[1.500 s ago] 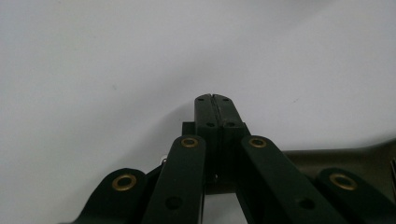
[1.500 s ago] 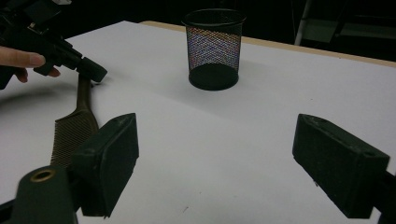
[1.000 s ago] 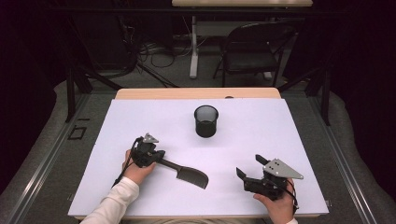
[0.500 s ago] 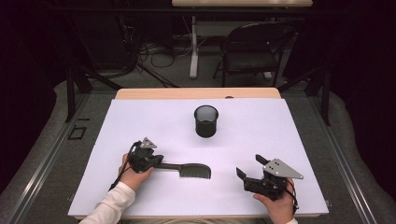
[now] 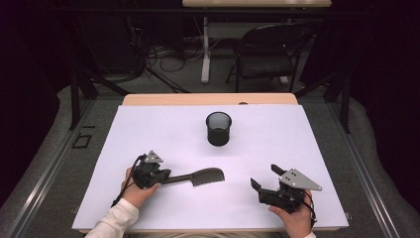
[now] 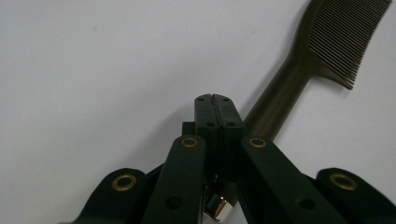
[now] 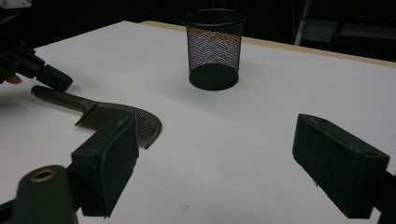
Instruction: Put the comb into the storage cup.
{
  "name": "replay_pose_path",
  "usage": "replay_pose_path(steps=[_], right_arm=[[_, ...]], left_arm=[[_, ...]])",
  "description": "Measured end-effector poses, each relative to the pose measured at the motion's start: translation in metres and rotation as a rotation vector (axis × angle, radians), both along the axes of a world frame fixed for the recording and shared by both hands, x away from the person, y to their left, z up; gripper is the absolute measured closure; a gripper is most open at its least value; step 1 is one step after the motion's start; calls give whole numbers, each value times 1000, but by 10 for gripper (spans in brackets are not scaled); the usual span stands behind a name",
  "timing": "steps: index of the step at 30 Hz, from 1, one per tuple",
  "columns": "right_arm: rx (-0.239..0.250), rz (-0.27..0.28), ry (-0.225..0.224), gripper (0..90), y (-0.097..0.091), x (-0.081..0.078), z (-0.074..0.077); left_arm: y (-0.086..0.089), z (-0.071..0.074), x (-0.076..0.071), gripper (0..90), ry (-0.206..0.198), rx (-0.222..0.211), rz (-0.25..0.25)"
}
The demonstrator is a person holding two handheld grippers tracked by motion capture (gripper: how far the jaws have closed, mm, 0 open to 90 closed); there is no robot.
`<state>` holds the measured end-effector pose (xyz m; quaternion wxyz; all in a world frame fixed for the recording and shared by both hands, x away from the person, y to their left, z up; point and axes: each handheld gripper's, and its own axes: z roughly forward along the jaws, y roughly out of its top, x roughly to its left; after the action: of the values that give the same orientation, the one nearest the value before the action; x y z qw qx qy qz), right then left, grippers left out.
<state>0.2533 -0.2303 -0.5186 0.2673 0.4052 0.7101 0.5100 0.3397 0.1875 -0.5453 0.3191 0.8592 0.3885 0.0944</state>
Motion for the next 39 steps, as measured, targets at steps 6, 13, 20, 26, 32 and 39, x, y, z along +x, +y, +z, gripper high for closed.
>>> replay_pose_path(steps=[6,13,20,26,32,39], right_arm=[[-2,1,5,144,0,0,0],[-1,3,2,144,0,0,0],[-5,5,4,144,0,0,0],[-2,4,5,144,1,-1,0],[-3,5,8,144,1,-1,0],[-4,3,7,144,0,-1,0]], left_arm=[[0,-2,-6,900,5,3,-12],[-2,0,-13,900,4,-3,-28],[-2,-1,-17,900,5,-7,-34],[-3,0,-19,900,2,-10,-37],[0,2,-18,870,-5,-30,-26],[3,7,-19,790,-27,-56,-16]])
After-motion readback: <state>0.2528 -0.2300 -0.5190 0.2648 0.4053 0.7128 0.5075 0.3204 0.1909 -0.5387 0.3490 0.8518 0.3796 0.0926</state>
